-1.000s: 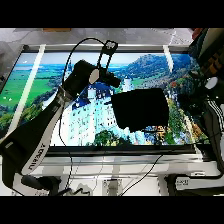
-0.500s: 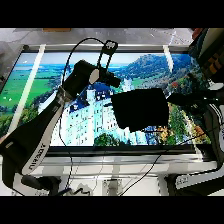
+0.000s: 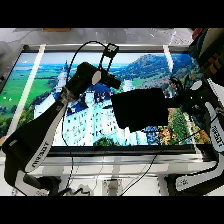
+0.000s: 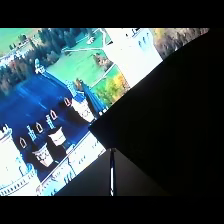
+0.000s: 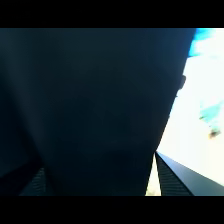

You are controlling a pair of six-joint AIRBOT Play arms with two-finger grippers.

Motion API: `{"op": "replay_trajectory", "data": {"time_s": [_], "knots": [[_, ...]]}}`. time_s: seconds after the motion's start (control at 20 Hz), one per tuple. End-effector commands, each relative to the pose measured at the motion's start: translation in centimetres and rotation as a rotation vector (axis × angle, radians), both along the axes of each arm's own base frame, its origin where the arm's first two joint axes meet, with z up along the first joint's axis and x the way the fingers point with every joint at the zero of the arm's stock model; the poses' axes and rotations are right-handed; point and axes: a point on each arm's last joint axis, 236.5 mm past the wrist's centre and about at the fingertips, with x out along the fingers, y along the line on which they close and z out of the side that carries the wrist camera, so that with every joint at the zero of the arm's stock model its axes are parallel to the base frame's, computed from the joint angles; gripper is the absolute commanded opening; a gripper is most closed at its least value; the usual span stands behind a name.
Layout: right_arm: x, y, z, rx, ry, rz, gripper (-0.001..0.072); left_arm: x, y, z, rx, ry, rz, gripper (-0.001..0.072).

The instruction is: Fold the clothes and pants, and hang the long-sleeved shirts on hangers.

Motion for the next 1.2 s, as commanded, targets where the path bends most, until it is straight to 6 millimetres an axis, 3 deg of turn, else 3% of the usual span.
{"op": "replay_trajectory", "data": {"time_s": [0.0, 0.1, 0.25, 0.4, 0.5, 0.6, 0.7, 0.8, 1.15], "knots": [[3.8, -2.4, 0.1, -0.041, -0.106, -0.230, 0.0659, 0.1, 0.0, -0.4, 0.005, 0.005, 0.001, 0.0009], [3.8, -2.4, -0.8, -0.017, -0.077, -0.259, 0.0610, 0.1, 0.0, -0.5, 0.005, 0.006, 0.001, 0.0009], [2.6, -0.9, -2.3, 0.077, 0.040, -0.255, 0.0610, 0.1, 0.0, -0.5, 0.005, 0.006, 0.001, 0.0009], [1.5, 1.3, -2.7, 0.231, 0.173, -0.240, 0.0609, 0.1, 0.0, -0.5, 0.005, 0.006, 0.001, 0.0009], [0.1, 2.8, -2.8, 0.334, 0.280, -0.206, 0.0552, 0.1, 0.0, -0.5, 0.005, 0.006, 0.001, 0.0009], [-0.8, 4.1, -3.4, 0.402, 0.345, -0.197, 0.0549, 0.1, 0.0, -0.5, 0.005, 0.006, 0.001, 0.0009], [-0.4, 5.4, -3.5, 0.437, 0.344, -0.196, 0.0561, 0.1, 0.0, -0.5, 0.005, 0.006, 0.001, 0.0009], [1.0, 6.2, -3.8, 0.416, 0.291, -0.191, 0.0711, 0.1, 0.0, -0.4, 0.005, 0.005, 0.001, 0.0009], [1.9, 14.3, -4.3, 0.368, 0.238, -0.056, 0.0683, 0.1, 0.0, -0.5, 0.005, 0.006, 0.001, 0.0009]]}}
